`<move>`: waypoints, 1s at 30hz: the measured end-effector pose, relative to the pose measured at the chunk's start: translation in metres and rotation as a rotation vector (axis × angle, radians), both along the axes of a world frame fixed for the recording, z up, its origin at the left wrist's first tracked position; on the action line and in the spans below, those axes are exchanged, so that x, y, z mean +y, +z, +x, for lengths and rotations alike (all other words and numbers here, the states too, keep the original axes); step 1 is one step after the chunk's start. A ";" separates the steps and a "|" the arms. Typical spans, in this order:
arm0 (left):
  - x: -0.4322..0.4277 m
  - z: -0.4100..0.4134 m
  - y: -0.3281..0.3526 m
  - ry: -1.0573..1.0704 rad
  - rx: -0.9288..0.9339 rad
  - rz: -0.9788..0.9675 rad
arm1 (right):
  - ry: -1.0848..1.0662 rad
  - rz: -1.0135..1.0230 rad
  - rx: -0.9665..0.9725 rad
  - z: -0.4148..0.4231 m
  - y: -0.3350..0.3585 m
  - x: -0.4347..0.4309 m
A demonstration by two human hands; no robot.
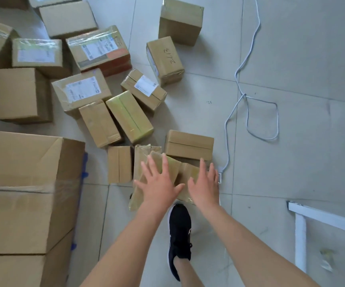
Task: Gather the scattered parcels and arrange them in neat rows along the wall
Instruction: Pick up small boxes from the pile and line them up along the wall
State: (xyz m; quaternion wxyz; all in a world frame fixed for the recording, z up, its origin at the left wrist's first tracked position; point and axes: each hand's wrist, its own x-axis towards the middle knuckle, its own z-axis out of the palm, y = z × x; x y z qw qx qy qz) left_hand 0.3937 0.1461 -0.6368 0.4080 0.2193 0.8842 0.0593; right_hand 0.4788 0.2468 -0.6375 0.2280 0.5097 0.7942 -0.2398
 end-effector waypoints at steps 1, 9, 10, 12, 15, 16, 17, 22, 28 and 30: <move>0.002 0.004 -0.008 0.007 0.020 -0.030 | -0.012 -0.029 -0.033 -0.001 -0.010 0.004; -0.011 0.000 -0.033 0.001 0.208 -0.043 | 0.049 -0.126 -0.180 -0.019 -0.066 0.015; -0.011 0.000 -0.032 0.000 0.217 -0.039 | 0.062 -0.114 -0.212 -0.021 -0.070 0.013; -0.013 -0.002 -0.031 -0.006 0.235 -0.032 | 0.088 -0.078 -0.273 -0.024 -0.074 0.011; -0.024 -0.006 -0.032 -0.004 0.259 0.005 | 0.094 -0.046 -0.305 -0.027 -0.078 0.010; -0.025 -0.007 -0.032 -0.008 0.262 0.018 | 0.073 -0.058 -0.306 -0.026 -0.080 0.013; -0.027 -0.007 -0.031 -0.002 0.263 0.028 | 0.059 -0.069 -0.306 -0.025 -0.081 0.016; -0.047 -0.016 -0.016 0.112 0.223 0.085 | 0.032 -0.014 -0.248 -0.006 -0.069 0.010; -0.097 -0.021 0.028 0.278 0.219 0.140 | -0.007 0.215 -0.016 0.016 0.003 -0.012; -0.121 -0.022 0.051 0.349 0.212 0.155 | 0.024 0.283 0.083 0.004 0.036 -0.023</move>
